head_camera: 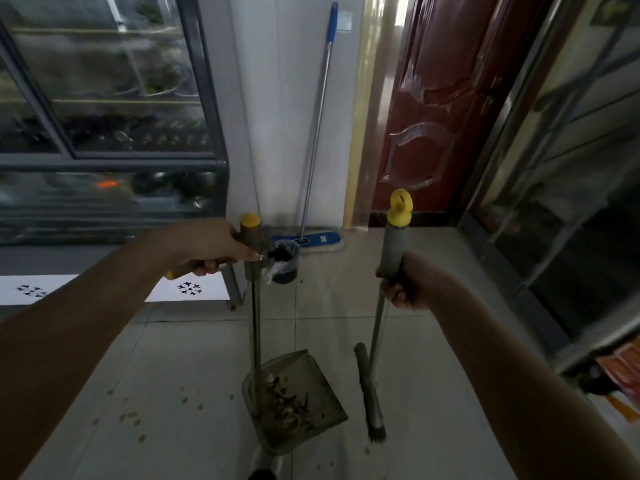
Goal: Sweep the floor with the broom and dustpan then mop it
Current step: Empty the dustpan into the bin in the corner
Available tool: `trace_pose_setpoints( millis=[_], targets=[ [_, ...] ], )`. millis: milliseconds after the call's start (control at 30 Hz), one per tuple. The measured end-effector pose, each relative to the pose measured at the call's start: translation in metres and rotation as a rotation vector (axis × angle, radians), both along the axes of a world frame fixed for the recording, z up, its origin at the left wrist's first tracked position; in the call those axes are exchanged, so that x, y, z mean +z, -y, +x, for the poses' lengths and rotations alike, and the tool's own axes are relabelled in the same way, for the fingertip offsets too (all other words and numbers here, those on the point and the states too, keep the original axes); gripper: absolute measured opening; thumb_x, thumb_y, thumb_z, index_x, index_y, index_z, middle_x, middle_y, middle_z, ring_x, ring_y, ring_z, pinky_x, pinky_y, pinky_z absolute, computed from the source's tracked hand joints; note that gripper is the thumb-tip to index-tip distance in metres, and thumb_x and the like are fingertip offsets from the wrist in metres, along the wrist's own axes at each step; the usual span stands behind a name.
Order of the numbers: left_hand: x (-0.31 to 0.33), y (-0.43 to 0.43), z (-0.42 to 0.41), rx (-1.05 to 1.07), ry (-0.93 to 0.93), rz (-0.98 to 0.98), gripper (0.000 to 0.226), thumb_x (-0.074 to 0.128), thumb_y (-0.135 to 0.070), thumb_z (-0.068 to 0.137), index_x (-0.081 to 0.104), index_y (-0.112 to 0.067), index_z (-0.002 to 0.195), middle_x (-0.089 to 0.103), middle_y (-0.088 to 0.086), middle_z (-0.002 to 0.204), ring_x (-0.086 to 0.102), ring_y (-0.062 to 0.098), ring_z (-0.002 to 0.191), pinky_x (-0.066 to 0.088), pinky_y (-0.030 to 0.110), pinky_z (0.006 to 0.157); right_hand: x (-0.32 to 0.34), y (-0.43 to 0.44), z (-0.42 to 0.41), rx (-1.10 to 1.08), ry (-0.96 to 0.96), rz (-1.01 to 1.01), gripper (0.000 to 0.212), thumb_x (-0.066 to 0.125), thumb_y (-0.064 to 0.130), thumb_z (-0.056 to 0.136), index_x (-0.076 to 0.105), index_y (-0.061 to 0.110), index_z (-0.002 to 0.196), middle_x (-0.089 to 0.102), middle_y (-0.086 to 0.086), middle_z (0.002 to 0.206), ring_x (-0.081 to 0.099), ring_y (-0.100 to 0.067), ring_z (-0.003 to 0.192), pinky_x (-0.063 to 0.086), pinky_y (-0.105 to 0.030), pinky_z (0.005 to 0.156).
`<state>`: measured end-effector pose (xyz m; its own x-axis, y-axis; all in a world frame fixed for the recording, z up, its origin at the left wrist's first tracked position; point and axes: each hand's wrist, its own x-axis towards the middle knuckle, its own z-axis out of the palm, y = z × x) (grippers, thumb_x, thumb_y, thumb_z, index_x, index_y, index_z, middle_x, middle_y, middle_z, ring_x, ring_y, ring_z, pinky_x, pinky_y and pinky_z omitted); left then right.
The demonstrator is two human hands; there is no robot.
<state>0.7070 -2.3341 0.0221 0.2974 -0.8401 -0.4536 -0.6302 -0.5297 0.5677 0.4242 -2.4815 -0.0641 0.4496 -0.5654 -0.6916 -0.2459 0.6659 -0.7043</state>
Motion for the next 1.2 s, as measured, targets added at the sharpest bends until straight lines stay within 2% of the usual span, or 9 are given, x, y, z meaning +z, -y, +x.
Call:
trace_pose_setpoints(
  millis=[67,300,400,567,767,933,1067,1200],
  targets=[
    [-0.003,0.026,0.016,-0.027,0.016,-0.005,0.031,0.067,-0.028,0.083,0.062,0.002,0.086,0.044,0.002,0.044,0.039,0.011,0.032,0.035,0.020,0.034,-0.004,0.020,0.011,-0.022,-0.010,-0.011,0.030,0.033,0.027,0.094,0.045,0.010,0.073,0.045,-0.005,0.043,0.036,-0.009,0.027,0.033,-0.009,0.032],
    [-0.015,0.118,0.092,-0.118,0.022,0.016,0.026,0.067,-0.029,0.083,0.059,-0.008,0.069,0.045,-0.005,0.036,0.040,0.007,0.030,0.034,0.019,0.033,-0.015,0.097,0.074,-0.104,-0.062,0.020,0.027,0.035,0.021,0.092,0.046,0.010,0.070,0.046,-0.007,0.043,0.039,-0.010,0.026,0.037,-0.011,0.031],
    [-0.021,0.149,0.127,-0.120,-0.035,0.009,0.024,0.067,-0.027,0.083,0.060,-0.006,0.072,0.045,-0.004,0.038,0.040,0.006,0.030,0.033,0.017,0.032,-0.019,0.127,0.104,-0.143,-0.081,0.033,0.030,0.036,0.023,0.094,0.046,0.010,0.069,0.047,-0.007,0.043,0.043,-0.012,0.027,0.041,-0.013,0.032],
    [-0.027,0.193,0.167,-0.158,-0.046,0.019,0.026,0.070,-0.032,0.080,0.061,-0.010,0.071,0.047,-0.001,0.046,0.041,0.010,0.038,0.035,0.022,0.039,-0.021,0.166,0.149,-0.175,-0.042,0.079,0.031,0.035,0.025,0.094,0.044,0.010,0.069,0.047,-0.007,0.041,0.044,-0.013,0.028,0.043,-0.013,0.035],
    [-0.027,0.234,0.196,-0.148,-0.075,0.036,0.026,0.071,-0.033,0.079,0.061,-0.010,0.074,0.048,-0.003,0.045,0.043,0.009,0.038,0.037,0.021,0.039,-0.015,0.216,0.187,-0.195,-0.006,0.058,0.035,0.032,0.028,0.095,0.044,0.008,0.068,0.046,-0.007,0.041,0.043,-0.012,0.028,0.043,-0.013,0.035],
    [-0.036,0.271,0.210,-0.080,-0.069,0.042,0.024,0.069,-0.033,0.080,0.061,-0.011,0.073,0.048,-0.003,0.044,0.044,0.007,0.035,0.037,0.019,0.037,-0.017,0.268,0.213,-0.145,-0.021,0.054,0.032,0.033,0.025,0.094,0.043,0.008,0.069,0.047,-0.008,0.045,0.047,-0.013,0.029,0.044,-0.014,0.034],
    [-0.050,0.303,0.213,0.018,-0.093,0.060,0.024,0.070,-0.030,0.080,0.060,-0.009,0.073,0.046,-0.005,0.037,0.042,0.007,0.032,0.037,0.019,0.035,-0.029,0.321,0.227,-0.090,-0.030,0.066,0.037,0.033,0.031,0.097,0.043,0.006,0.071,0.048,-0.011,0.058,0.050,-0.016,0.030,0.046,-0.017,0.033],
    [-0.061,0.338,0.208,0.120,-0.138,0.086,0.024,0.067,-0.026,0.083,0.060,-0.005,0.075,0.044,-0.004,0.035,0.038,0.007,0.029,0.034,0.017,0.032,-0.043,0.390,0.236,0.009,-0.054,0.142,0.035,0.034,0.030,0.098,0.043,0.008,0.072,0.055,-0.012,0.049,0.051,-0.017,0.031,0.046,-0.019,0.034]
  ],
)
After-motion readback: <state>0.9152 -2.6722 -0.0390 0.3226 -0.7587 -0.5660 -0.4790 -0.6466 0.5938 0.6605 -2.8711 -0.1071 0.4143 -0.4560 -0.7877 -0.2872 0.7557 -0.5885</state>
